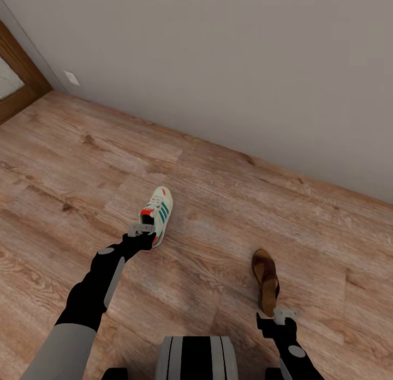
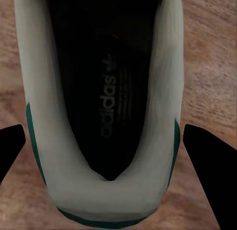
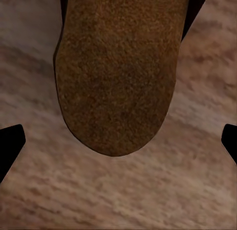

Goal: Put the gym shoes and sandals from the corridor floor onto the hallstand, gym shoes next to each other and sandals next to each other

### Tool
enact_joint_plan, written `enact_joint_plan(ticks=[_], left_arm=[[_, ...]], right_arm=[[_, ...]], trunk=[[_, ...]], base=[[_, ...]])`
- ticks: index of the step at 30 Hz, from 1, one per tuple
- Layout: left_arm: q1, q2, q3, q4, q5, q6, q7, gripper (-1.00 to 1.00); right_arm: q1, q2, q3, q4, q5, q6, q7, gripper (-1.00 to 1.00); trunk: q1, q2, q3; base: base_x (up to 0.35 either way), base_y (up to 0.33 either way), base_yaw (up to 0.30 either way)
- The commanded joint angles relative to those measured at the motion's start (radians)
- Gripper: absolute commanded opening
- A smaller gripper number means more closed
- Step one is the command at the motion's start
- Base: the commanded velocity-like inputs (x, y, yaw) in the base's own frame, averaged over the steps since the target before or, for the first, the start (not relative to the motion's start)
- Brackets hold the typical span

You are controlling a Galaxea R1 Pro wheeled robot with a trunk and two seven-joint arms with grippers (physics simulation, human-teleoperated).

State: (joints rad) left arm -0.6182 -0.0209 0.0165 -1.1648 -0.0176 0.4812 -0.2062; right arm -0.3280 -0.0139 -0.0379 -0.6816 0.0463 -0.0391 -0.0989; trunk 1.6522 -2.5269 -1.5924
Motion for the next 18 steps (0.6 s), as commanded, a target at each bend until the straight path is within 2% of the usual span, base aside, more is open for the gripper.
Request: enact_joint_plan(ticks=[1, 6, 12, 18], left_arm=[[0.000, -0.001, 0.002, -0.001, -0.002, 0.005, -0.005, -1.00], [0.000, -0.001, 0.001, -0.001, -0.002, 0.005, -0.005, -1.00], [0.000, -0.001, 0.000, -0.001, -0.003, 0.004, -0.005, -1.00], [0.000, -0.001, 0.000, -0.002, -0.004, 0.001, -0.005, -1.00]], right_arm=[[0.000, 0.000, 0.000, 0.001, 0.005, -0.002, -0.002, 1.00], [0.000, 0.000, -0.001, -0.001, 0.005, -0.002, -0.002, 1.00], [0.000, 0.000, -0.001, -0.002, 0.005, -0.002, -0.002, 1.00], [0.000, 0.000, -0.002, -0.003, 0.005, -0.002, -0.002, 1.00]], trunk=[[0.000, 0.000, -0.001], [0.000, 0.000, -0.001], [0.000, 0.000, -0.001], [0.000, 0.000, -0.001]], base=[[0.054, 0.004, 0.000], [0.020, 0.001, 0.000], [0.174, 0.000, 0.000], [0.031, 0.000, -0.009]])
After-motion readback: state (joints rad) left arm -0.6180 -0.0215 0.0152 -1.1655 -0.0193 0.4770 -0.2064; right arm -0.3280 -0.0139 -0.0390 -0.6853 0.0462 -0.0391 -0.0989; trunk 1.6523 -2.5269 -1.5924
